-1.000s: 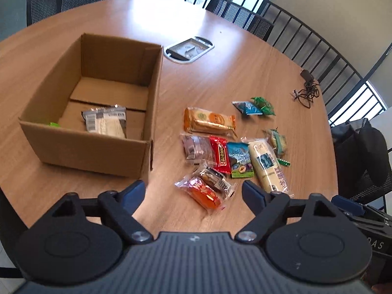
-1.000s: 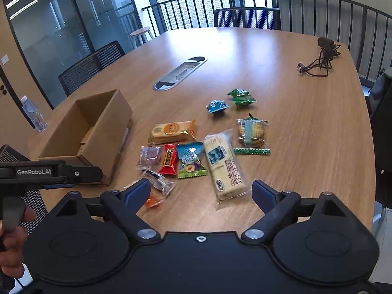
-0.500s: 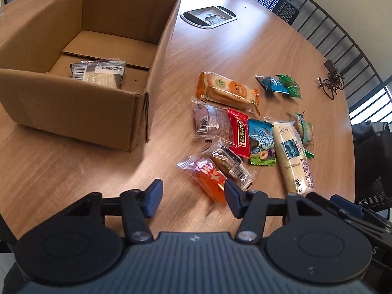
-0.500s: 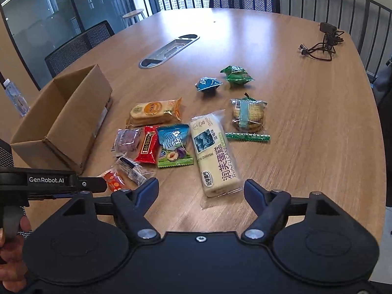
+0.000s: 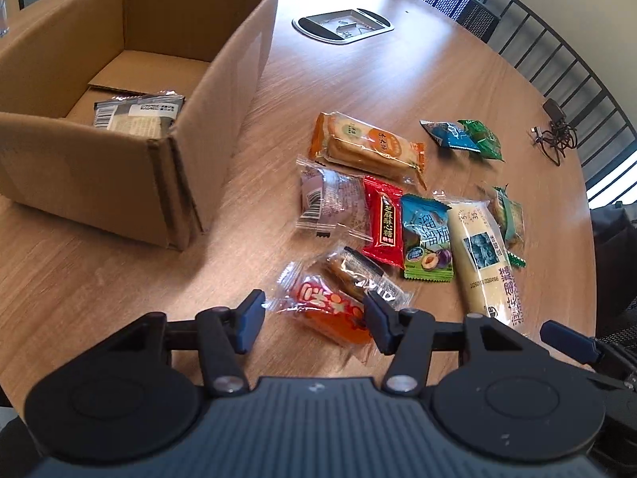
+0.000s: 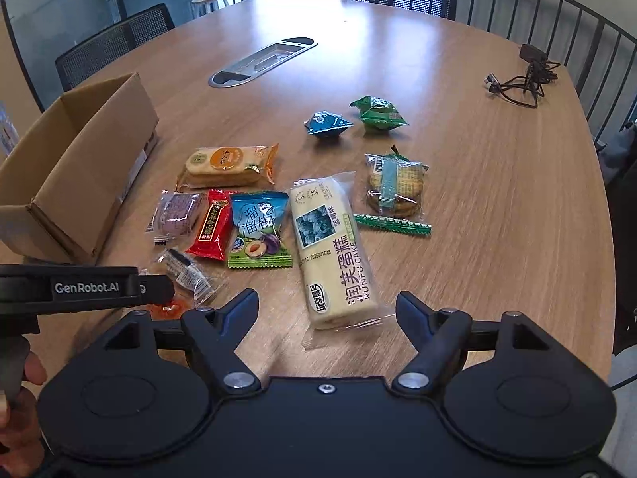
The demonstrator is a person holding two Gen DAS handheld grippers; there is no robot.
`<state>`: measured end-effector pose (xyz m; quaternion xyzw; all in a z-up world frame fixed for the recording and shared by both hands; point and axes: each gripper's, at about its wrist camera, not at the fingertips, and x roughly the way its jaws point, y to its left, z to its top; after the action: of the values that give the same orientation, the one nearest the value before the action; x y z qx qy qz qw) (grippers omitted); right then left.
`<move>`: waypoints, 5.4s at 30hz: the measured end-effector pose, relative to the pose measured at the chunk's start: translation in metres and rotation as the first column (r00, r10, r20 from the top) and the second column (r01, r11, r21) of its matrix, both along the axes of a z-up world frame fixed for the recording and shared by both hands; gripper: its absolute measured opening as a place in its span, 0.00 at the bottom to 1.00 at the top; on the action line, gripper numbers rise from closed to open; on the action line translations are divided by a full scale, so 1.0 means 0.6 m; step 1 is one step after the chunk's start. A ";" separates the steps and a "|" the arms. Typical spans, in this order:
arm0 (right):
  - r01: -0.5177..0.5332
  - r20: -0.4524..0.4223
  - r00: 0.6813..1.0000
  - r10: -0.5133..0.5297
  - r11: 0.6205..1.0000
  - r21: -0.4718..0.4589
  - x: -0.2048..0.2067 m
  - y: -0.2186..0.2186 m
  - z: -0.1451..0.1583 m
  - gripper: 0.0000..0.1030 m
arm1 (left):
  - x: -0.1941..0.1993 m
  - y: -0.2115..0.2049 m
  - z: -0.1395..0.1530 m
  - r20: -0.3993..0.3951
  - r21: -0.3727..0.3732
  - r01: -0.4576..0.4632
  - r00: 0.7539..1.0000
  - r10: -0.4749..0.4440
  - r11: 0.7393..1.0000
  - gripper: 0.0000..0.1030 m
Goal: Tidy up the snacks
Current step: 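Move the left tool to the orange jelly pack and close on it, then hold the orange pack in the left tool while the right tool grasps the yellow cake roll, then carry both packs over the box and release them inside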
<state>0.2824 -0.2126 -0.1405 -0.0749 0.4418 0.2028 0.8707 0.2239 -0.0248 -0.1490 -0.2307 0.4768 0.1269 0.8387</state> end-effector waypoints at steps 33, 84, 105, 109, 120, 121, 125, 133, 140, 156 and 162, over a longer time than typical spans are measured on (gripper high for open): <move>-0.037 -0.084 0.996 0.037 0.999 0.005 -0.056 -0.010 0.009 0.29 | -0.079 0.049 0.048 0.039 0.001 0.041 0.998 -0.041 0.999 0.14; 0.088 -0.054 0.995 -0.084 0.993 0.075 -0.074 -0.028 0.021 0.30 | -0.089 0.068 0.055 0.022 0.036 0.086 0.996 -0.087 0.996 0.16; 0.010 0.069 0.997 -0.019 0.991 0.137 -0.094 0.029 0.128 0.30 | -0.094 0.109 0.161 0.164 0.056 0.051 0.985 -0.060 0.997 0.16; -0.014 0.087 0.996 0.001 0.990 0.143 -0.095 0.045 0.136 0.30 | -0.095 0.128 0.171 0.174 0.054 0.051 0.983 -0.059 0.997 0.16; -0.060 0.102 0.994 0.043 0.985 0.165 -0.087 0.096 0.153 0.30 | -0.096 0.182 0.186 0.191 0.055 0.023 0.981 -0.033 0.998 0.16; -0.063 0.102 0.994 0.046 0.984 0.167 -0.086 0.100 0.154 0.30 | -0.096 0.187 0.187 0.192 0.053 0.020 0.981 -0.030 0.998 0.16; -0.070 0.103 0.993 0.052 0.982 0.176 -0.083 0.118 0.159 0.30 | -0.088 0.207 0.191 0.194 0.053 0.017 0.981 -0.027 0.998 0.16; -0.083 0.097 0.993 0.064 0.976 0.202 -0.079 0.157 0.161 0.30 | -0.073 0.245 0.189 0.196 0.046 -0.002 0.981 -0.007 0.999 0.16; -0.108 0.084 0.992 0.092 0.973 0.206 -0.080 0.194 0.159 0.30 | -0.056 0.268 0.170 0.181 0.031 -0.028 0.983 0.022 0.999 0.17; -0.159 0.062 0.987 0.148 0.958 0.239 -0.068 0.248 0.161 0.31 | -0.073 0.300 0.180 0.182 0.054 -0.100 0.979 0.089 0.994 0.30; -0.224 0.045 0.975 0.219 0.944 0.242 -0.049 0.272 0.168 0.31 | -0.098 0.316 0.187 0.178 0.077 -0.132 0.977 0.116 0.988 0.52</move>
<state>0.2530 -0.0494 -0.0396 -0.0175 0.3946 0.3517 0.8487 0.1650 0.1651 -0.0370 -0.2330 0.3807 0.1794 0.8767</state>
